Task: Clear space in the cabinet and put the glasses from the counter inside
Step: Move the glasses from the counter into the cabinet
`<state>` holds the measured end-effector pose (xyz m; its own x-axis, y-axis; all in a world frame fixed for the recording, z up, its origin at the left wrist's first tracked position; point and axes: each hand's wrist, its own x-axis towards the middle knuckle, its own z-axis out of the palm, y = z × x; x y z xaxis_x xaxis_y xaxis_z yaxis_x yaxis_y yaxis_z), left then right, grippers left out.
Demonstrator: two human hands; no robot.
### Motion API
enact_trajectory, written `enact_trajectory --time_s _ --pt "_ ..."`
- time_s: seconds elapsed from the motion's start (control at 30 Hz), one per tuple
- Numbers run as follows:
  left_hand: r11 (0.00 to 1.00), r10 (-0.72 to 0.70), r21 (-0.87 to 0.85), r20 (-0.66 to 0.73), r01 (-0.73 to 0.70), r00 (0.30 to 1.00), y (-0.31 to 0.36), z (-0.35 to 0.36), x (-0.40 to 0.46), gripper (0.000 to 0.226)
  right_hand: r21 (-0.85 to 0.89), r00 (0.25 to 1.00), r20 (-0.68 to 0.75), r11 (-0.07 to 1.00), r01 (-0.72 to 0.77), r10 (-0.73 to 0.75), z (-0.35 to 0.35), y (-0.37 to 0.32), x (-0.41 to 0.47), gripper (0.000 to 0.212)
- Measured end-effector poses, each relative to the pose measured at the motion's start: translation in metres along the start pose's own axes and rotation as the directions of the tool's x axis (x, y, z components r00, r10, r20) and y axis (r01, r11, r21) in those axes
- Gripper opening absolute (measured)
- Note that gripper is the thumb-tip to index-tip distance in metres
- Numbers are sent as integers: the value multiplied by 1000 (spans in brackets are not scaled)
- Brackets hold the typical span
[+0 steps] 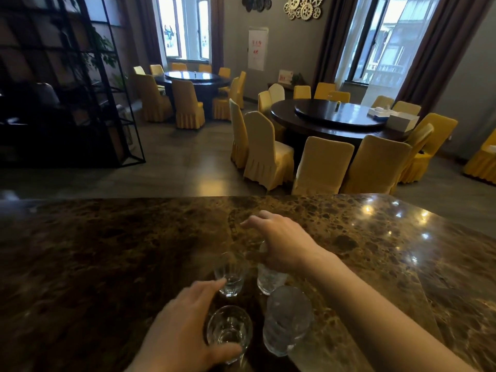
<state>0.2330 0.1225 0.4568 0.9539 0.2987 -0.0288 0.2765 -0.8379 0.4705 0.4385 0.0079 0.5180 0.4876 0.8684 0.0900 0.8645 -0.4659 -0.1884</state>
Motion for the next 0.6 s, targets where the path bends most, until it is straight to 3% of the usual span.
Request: enact_trajectory --time_s 0.17,0.37,0.6 --pt "998 43 37 131 -49 990 8 23 4 110 -145 968 216 976 163 -129 32 -27 45 85" --pt "997 54 38 150 -60 987 -2 38 12 106 -289 867 488 919 267 -98 55 -33 56 102" --pt "997 73 23 169 -78 983 -13 51 18 96 -234 873 471 936 263 -127 72 -33 54 86"
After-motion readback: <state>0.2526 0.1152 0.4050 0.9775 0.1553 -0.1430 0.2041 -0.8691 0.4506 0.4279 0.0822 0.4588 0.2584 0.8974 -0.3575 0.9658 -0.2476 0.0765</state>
